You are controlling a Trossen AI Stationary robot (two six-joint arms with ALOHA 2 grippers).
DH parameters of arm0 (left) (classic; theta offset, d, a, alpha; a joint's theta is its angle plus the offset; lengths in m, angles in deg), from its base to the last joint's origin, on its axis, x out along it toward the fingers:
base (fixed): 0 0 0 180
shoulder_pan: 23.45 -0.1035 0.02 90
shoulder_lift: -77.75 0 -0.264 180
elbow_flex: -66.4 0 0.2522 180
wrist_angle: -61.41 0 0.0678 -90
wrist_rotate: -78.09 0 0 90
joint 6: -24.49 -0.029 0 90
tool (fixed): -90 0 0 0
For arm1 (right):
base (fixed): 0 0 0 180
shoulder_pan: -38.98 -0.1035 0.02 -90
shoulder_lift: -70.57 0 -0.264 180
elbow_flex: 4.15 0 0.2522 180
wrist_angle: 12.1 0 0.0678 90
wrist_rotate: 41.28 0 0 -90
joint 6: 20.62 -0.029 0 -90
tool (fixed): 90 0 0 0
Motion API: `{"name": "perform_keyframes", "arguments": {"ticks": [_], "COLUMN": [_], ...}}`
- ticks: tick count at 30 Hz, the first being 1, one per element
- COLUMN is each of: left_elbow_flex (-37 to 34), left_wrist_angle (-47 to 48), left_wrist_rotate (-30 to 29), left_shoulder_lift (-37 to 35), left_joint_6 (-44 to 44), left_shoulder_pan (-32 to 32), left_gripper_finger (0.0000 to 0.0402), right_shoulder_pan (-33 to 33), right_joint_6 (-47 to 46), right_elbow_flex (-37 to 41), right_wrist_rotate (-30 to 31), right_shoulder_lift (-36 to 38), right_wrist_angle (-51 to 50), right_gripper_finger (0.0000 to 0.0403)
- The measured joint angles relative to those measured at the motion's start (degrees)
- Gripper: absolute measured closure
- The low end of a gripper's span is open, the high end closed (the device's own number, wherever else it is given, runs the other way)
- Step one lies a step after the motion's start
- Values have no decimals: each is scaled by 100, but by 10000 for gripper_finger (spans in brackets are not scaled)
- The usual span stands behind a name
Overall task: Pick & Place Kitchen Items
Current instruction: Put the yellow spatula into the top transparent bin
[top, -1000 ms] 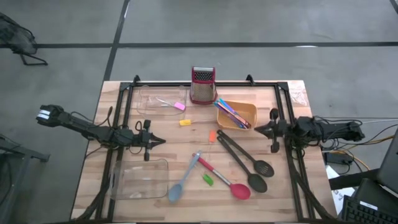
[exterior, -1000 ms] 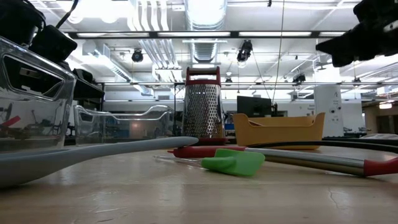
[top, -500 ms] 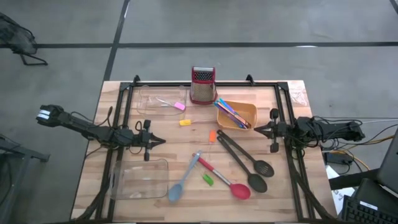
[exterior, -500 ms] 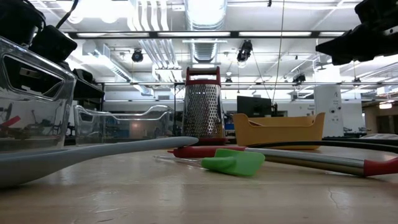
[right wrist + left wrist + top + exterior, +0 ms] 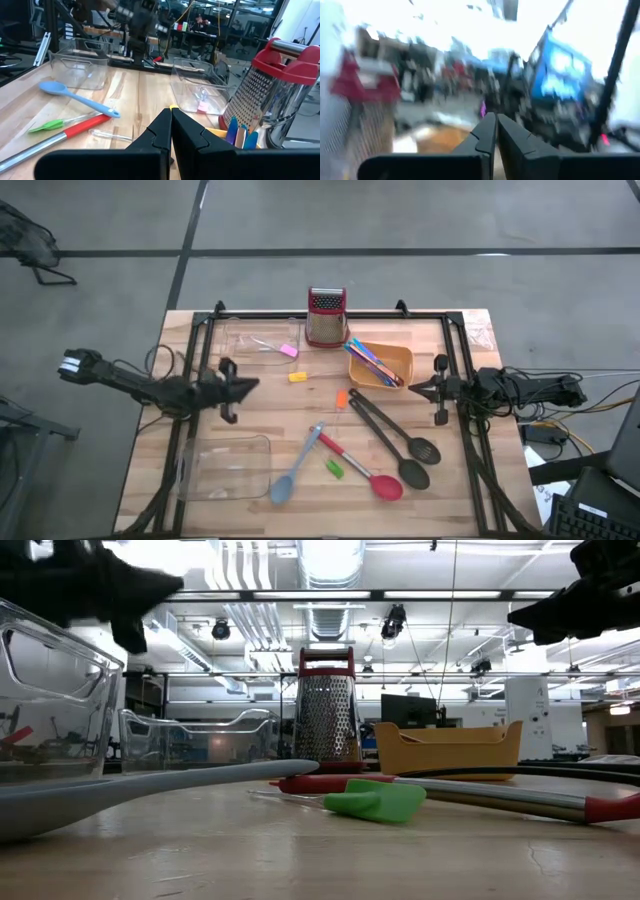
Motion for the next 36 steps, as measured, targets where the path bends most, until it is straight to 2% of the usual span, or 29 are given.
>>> {"name": "perform_keyframes", "arguments": {"ticks": [2, 5, 7, 10, 12, 15, 18, 21, 24, 27, 31, 34, 36], "left_elbow_flex": [123, 340, 552, 1132, 1745, 2903, 4058, 4887, 5607, 6006, 6377, 6752, 6963], "left_wrist_angle": [-349, -380, -435, 322, 1331, 2993, 4379, 5539, 5887, 6287, 6734, 7189, 7635], "left_wrist_rotate": [-338, -1077, -1397, -940, -656, -672, -666, -641, -660, -589, 159, 1029, 1302], "left_shoulder_lift": [2, 2, 9, 252, 590, 1349, 2140, 2974, 3632, 4225, 4945, 5448, 5805], "left_joint_6": [-337, -859, -577, -505, -389, -307, -287, -270, -258, -335, -465, -339, -324], "left_shoulder_pan": [0, -4, -28, -152, -186, -226, -268, -369, -533, -718, -1101, -1478, -1689], "left_gripper_finger": [378, 378, 378, 378, 378, 369, 339, 292, 238, 187, 142, 132, 132], "right_shoulder_pan": [0, 0, 0, 1, 0, 0, 0, 0, 0, 0, 0, 2, 0], "right_joint_6": [-1, -7, -7, -5, -6, -5, -5, -5, -5, -5, -5, -5, -5], "right_elbow_flex": [0, 0, 0, 0, 0, 0, 0, 0, 0, 0, 0, 0, 0], "right_wrist_rotate": [0, -1, 0, 0, 0, 2, 3, 7, 4, 5, 7, 9, 7], "right_shoulder_lift": [0, 0, 0, 2, 2, 2, 2, 2, 2, 1, -2, -2, -2], "right_wrist_angle": [0, 2, 2, 2, 2, 2, 2, 2, 2, 2, 4, 4, 4], "right_gripper_finger": [394, 394, 394, 394, 394, 394, 394, 394, 394, 394, 394, 394, 394]}}
